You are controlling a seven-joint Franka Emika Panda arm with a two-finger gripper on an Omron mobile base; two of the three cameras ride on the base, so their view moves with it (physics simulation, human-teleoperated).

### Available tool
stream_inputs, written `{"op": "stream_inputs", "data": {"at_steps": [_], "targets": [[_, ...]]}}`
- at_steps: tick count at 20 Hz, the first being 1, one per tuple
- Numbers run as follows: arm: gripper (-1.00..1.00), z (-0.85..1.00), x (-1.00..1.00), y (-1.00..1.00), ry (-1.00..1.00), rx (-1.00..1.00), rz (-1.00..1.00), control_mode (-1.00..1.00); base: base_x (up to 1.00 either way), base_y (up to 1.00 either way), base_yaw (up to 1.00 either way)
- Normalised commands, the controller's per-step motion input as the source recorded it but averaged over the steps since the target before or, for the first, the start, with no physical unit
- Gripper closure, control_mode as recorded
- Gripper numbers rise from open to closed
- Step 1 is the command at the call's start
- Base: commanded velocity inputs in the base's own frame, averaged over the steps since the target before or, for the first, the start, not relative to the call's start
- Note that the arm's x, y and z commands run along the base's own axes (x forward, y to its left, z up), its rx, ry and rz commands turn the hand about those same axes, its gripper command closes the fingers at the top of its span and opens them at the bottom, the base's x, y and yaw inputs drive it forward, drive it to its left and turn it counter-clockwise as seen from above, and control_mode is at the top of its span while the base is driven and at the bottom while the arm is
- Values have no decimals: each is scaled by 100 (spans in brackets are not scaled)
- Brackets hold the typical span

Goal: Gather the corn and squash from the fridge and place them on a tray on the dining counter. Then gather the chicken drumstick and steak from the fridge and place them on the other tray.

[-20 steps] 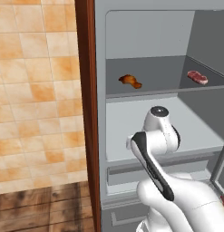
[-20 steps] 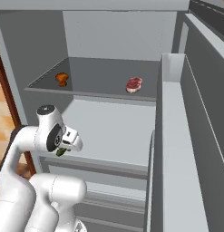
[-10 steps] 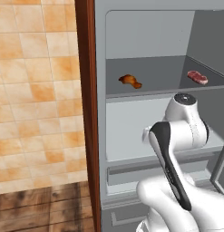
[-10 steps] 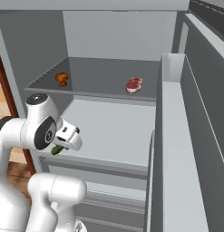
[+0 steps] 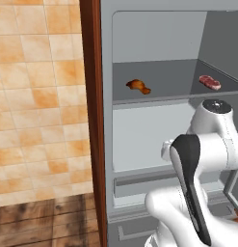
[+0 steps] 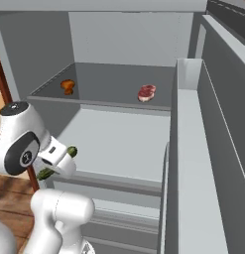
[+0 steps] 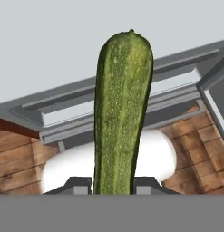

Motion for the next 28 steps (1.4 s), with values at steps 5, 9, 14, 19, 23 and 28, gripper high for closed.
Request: {"op": "stream_inputs", "data": {"at_steps": [5,9,14,19,23,28], "targets": [[100,0,-8,0,-1,0,-2,100,-11,11,-3],[100,0,0,0,0,0,0,100,-34,74,-29],[100,0,0,0,0,0,0,100,-61,74,-42],[100,0,0,0,0,0,0,100,-61,68,-46],[100,0,0,0,0,0,0,100,-64,70,-45],[100,0,0,0,0,0,0,100,-63,72,-45]]}}
